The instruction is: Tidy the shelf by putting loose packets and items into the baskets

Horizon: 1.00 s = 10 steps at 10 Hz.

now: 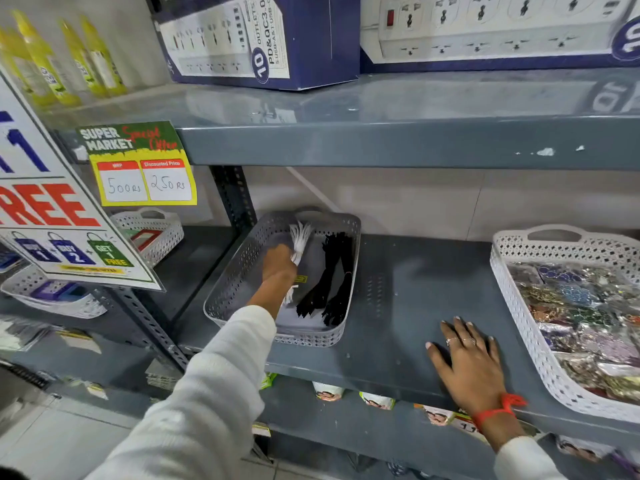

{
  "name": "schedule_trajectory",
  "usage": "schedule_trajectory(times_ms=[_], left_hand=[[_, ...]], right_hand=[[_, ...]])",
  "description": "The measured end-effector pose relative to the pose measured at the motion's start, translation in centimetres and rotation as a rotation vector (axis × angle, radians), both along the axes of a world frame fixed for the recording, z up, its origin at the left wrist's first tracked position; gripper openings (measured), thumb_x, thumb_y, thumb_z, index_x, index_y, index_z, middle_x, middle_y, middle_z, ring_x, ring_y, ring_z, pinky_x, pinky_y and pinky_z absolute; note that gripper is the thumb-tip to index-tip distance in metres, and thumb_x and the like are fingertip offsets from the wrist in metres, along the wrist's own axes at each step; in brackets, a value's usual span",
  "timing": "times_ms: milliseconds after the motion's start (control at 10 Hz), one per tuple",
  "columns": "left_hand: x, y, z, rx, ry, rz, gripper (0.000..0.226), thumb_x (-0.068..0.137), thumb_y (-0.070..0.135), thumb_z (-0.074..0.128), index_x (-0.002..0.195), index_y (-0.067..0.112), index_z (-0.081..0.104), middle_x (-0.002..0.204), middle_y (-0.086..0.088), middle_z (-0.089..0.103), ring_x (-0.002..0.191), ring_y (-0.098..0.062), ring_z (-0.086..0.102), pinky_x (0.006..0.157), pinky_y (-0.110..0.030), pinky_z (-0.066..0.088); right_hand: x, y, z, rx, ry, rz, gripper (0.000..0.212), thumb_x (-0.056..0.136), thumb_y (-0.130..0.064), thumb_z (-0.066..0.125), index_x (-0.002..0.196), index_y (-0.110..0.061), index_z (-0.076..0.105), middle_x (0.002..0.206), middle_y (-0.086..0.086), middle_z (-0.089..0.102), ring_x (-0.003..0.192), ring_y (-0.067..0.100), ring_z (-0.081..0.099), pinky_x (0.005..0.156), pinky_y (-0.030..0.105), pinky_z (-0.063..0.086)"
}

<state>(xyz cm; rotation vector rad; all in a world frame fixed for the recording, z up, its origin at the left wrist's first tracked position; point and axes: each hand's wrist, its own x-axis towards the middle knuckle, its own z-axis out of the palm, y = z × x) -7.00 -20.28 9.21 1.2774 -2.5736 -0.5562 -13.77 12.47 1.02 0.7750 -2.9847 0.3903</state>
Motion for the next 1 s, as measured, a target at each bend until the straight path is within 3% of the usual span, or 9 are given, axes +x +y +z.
schedule_trajectory(times_ms=[100, 200, 300, 400, 500, 700, 900, 1000], left_hand=[[0.2, 0.6, -1.0, 0.049, -0.031, -0.028, 0.013, 0.088, 0.004, 0.058, 0.094, -0.003, 0.067, 0.088, -0.018, 0.064, 0.080, -0.029, 0.060, 0.063, -0.036, 0.045], [0.1, 0.7, -0.8, 0.093, -0.036, -0.041, 0.021, 0.082, 0.009, 0.068, 0.101, -0.001, 0.067, 0.096, -0.017, 0.067, 0.088, -0.031, 0.062, 0.069, -0.035, 0.049], [0.3, 0.8, -0.5, 0.128, -0.013, -0.035, 0.017, 0.082, 0.009, 0.068, 0.094, -0.002, 0.067, 0.091, -0.017, 0.067, 0.079, -0.028, 0.061, 0.061, -0.033, 0.045], [0.3, 1.2, -0.3, 0.096, 0.002, -0.019, 0.018, 0.089, 0.015, 0.059, 0.094, -0.001, 0.065, 0.093, -0.018, 0.068, 0.080, -0.030, 0.061, 0.060, -0.031, 0.041], [0.2, 1.7, 0.4, 0.038, -0.031, 0.016, 0.025, 0.091, 0.022, 0.055, 0.099, 0.001, 0.065, 0.102, -0.019, 0.068, 0.093, -0.034, 0.063, 0.071, -0.036, 0.049], [0.1, 2.9, 1.5, 0.027, -0.064, 0.026, 0.032, 0.093, 0.030, 0.051, 0.104, 0.001, 0.061, 0.107, -0.018, 0.066, 0.096, -0.035, 0.062, 0.076, -0.038, 0.050], [0.3, 6.8, 3.4, -0.105, 0.206, 0.016, 0.044, 0.092, 0.038, 0.052, 0.112, -0.001, 0.055, 0.112, -0.022, 0.062, 0.105, -0.037, 0.057, 0.088, -0.041, 0.045], [1.5, 8.8, 4.2, -0.204, 0.389, -0.006, 0.059, 0.091, 0.039, 0.052, 0.132, -0.002, 0.040, 0.137, -0.023, 0.045, 0.130, -0.034, 0.036, 0.106, -0.047, 0.029]], right_hand=[[0.1, -0.1, 0.0, 0.009, -0.001, 0.000, 0.080, 0.073, -0.059, 0.018, 0.125, -0.015, 0.059, 0.139, 0.012, 0.054, 0.132, 0.031, 0.046, 0.111, 0.054, 0.030], [0.0, -0.2, 0.2, 0.010, 0.004, 0.003, 0.083, 0.072, -0.060, 0.013, 0.131, -0.017, 0.054, 0.144, 0.009, 0.049, 0.137, 0.028, 0.039, 0.114, 0.052, 0.024], [0.1, -0.1, 0.3, 0.018, 0.001, 0.016, 0.082, 0.074, -0.060, 0.012, 0.134, -0.019, 0.049, 0.148, 0.008, 0.043, 0.141, 0.026, 0.033, 0.116, 0.050, 0.020], [0.2, 0.0, 0.4, 0.034, -0.032, 0.021, 0.070, 0.081, -0.055, 0.024, 0.138, -0.019, 0.044, 0.152, 0.006, 0.037, 0.143, 0.024, 0.027, 0.118, 0.049, 0.016], [0.1, 0.1, 0.5, 0.042, -0.028, 0.031, 0.058, 0.091, -0.050, 0.036, 0.140, -0.020, 0.041, 0.154, 0.006, 0.034, 0.145, 0.024, 0.024, 0.119, 0.048, 0.014], [0.4, 0.0, 0.8, 0.024, -0.041, 0.037, 0.055, 0.091, -0.045, 0.044, 0.139, -0.019, 0.042, 0.153, 0.007, 0.035, 0.144, 0.025, 0.024, 0.119, 0.049, 0.014], [0.7, 0.5, 1.5, -0.052, -0.057, 0.039, 0.059, 0.091, -0.048, 0.038, 0.140, -0.016, 0.040, 0.152, 0.010, 0.036, 0.144, 0.026, 0.024, 0.119, 0.047, 0.019], [1.0, 0.6, 2.1, -0.152, -0.064, 0.063, 0.072, 0.084, -0.053, 0.029, 0.142, -0.012, 0.036, 0.152, 0.016, 0.035, 0.144, 0.030, 0.024, 0.119, 0.046, 0.021]])
